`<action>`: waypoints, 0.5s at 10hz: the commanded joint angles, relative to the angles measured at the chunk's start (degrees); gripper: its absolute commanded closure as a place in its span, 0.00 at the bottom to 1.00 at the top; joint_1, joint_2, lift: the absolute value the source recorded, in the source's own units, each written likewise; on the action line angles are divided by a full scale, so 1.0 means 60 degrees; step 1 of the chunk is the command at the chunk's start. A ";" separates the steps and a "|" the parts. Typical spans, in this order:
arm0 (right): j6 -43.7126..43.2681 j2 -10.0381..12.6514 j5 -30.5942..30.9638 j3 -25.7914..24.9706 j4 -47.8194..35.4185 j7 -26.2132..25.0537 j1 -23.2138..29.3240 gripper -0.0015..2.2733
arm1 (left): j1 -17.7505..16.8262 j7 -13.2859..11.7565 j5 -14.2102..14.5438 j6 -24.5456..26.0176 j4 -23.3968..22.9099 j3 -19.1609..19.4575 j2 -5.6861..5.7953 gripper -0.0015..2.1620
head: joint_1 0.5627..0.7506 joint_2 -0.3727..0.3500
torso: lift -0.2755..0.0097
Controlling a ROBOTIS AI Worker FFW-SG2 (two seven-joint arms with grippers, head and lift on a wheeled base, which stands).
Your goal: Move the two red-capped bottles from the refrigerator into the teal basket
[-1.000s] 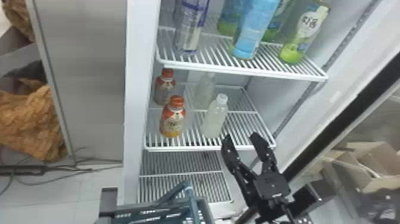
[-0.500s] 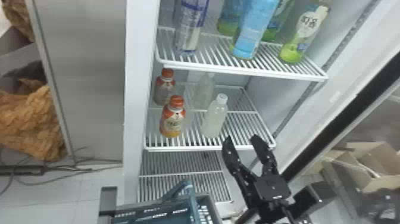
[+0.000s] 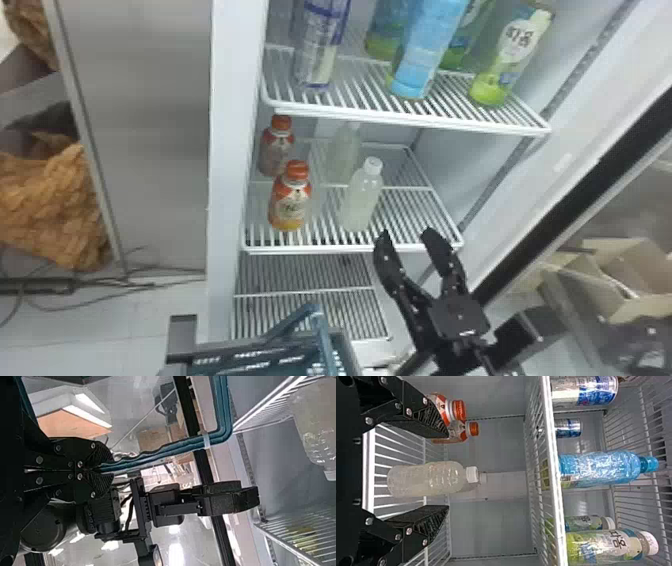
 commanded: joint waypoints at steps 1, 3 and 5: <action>0.0021 0.0015 -0.0016 -0.0036 -0.0018 -0.0015 0.0023 0.19 | 0.0003 0.0001 0.0019 0.0005 0.0013 0.0002 0.0000 0.52 | 0.70 0.03 | 0.17; 0.0021 0.0029 0.0003 -0.0074 -0.0018 -0.0015 0.0047 0.19 | 0.0027 -0.0013 0.0038 0.0005 -0.0010 0.0002 0.0000 0.52 | 0.70 0.03 | 0.17; 0.0044 0.0044 -0.0035 -0.0093 -0.0089 -0.0015 0.0047 0.19 | 0.0027 -0.0013 0.0038 -0.0042 -0.0010 0.0002 0.0000 0.52 | 0.70 0.03 | 0.17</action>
